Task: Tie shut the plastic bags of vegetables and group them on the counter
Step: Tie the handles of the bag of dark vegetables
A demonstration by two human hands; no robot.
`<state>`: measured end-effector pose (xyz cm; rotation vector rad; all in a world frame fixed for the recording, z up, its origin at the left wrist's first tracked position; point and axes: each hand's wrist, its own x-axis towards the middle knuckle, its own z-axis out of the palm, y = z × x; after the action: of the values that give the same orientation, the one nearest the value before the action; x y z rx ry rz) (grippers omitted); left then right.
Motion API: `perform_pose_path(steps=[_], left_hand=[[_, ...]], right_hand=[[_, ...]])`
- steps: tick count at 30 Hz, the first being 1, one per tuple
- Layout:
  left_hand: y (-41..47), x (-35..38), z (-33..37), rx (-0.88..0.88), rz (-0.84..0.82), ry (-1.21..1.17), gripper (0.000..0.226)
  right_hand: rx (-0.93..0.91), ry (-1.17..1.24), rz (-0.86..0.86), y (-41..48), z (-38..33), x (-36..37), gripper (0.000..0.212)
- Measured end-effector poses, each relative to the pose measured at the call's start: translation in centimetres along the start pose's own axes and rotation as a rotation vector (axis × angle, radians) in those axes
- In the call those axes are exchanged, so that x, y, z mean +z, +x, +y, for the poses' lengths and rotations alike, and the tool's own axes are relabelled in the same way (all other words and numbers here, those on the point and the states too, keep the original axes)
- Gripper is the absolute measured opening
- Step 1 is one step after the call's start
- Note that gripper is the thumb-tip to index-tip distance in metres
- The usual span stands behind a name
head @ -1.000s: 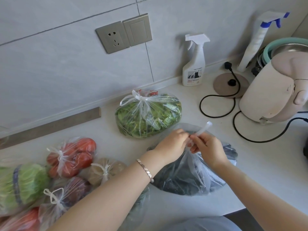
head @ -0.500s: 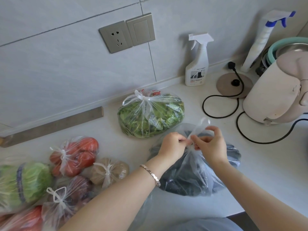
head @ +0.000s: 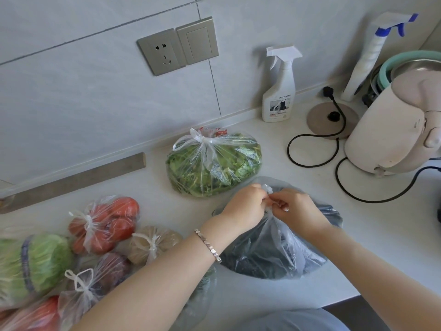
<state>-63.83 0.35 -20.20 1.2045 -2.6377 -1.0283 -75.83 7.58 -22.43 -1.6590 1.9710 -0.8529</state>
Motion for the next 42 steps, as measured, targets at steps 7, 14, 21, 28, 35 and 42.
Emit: perform_pose_path(steps=[7, 14, 21, 28, 35, 42], left_hand=[[-1.2, 0.6, 0.1, 0.042, 0.125, -0.059, 0.026], [-1.7, 1.2, -0.1, 0.015, 0.156, -0.118, 0.023], [-2.0, 1.2, -0.5, 0.08, 0.192, -0.134, 0.02], [-1.4, 0.8, -0.5, -0.232, 0.025, -0.394, 0.024], [-1.2, 0.2, 0.2, -0.282, -0.039, -0.322, 0.025], [-1.7, 0.7, 0.8, -0.229, 0.057, 0.025, 0.023]], right_hand=[[0.144, 0.123, -0.015, 0.1, 0.1, 0.0, 0.008], [0.453, 0.516, -0.244, 0.4, 0.3, -1.8, 0.023], [0.483, 0.902, -0.402, 0.1, 0.8, -2.0, 0.029], [-0.039, 0.178, -0.091, -0.9, 1.2, -0.1, 0.023], [-0.216, -0.194, -0.046, -1.2, 1.7, -0.1, 0.011], [-0.269, -0.556, -0.063, -3.2, 3.0, -1.1, 0.061]])
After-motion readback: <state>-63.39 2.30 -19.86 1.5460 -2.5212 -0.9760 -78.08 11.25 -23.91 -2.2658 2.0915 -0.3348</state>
